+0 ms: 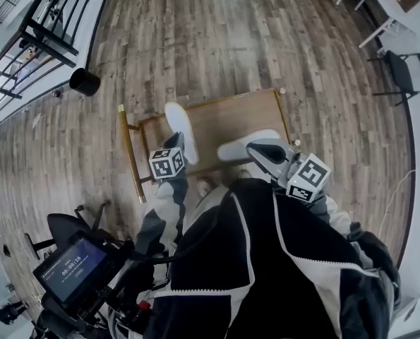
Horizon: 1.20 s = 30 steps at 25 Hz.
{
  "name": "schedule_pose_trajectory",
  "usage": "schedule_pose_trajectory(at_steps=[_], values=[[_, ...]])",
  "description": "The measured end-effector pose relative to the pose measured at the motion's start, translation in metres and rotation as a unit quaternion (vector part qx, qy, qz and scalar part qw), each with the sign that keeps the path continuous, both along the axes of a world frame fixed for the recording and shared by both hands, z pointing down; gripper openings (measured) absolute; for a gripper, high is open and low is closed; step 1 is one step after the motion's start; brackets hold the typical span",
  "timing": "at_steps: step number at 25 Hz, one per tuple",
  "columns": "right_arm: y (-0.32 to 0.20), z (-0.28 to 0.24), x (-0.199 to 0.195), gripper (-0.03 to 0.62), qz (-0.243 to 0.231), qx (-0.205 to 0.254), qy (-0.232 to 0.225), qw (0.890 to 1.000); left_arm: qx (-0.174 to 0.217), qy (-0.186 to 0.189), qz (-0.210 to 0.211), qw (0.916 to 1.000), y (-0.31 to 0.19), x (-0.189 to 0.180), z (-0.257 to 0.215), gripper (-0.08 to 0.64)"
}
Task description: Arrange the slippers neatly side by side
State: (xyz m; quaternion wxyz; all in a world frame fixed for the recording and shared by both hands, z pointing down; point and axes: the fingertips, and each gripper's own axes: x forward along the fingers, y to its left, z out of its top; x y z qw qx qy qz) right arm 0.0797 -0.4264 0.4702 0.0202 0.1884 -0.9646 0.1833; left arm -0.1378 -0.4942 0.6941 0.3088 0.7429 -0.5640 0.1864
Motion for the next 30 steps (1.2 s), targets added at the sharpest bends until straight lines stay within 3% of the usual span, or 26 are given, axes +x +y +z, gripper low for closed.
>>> schedule_pose_trajectory(at_steps=[4, 8, 14, 21, 30], values=[[0.015, -0.004, -0.047, 0.005, -0.046, 0.003, -0.004, 0.999, 0.098, 0.004, 0.005, 0.9952, 0.031, -0.021, -0.076, 0.031], [0.013, -0.008, -0.083, 0.005, -0.097, 0.003, -0.01, 0.995, 0.181, 0.006, -0.021, 0.9833, 0.061, -0.036, -0.151, 0.029], [0.025, 0.0, -0.131, 0.005, -0.146, 0.007, -0.008, 0.989, 0.266, 0.006, -0.045, 0.9629, 0.118, -0.043, -0.211, 0.029], [0.039, 0.0, -0.144, 0.005, -0.171, 0.009, -0.01, 0.985, 0.266, 0.015, -0.033, 0.9633, 0.14, -0.031, -0.214, 0.031], [0.02, 0.004, -0.137, 0.005, -0.139, 0.0, -0.006, 0.99, 0.233, 0.007, -0.027, 0.9721, 0.113, -0.047, -0.191, 0.031]])
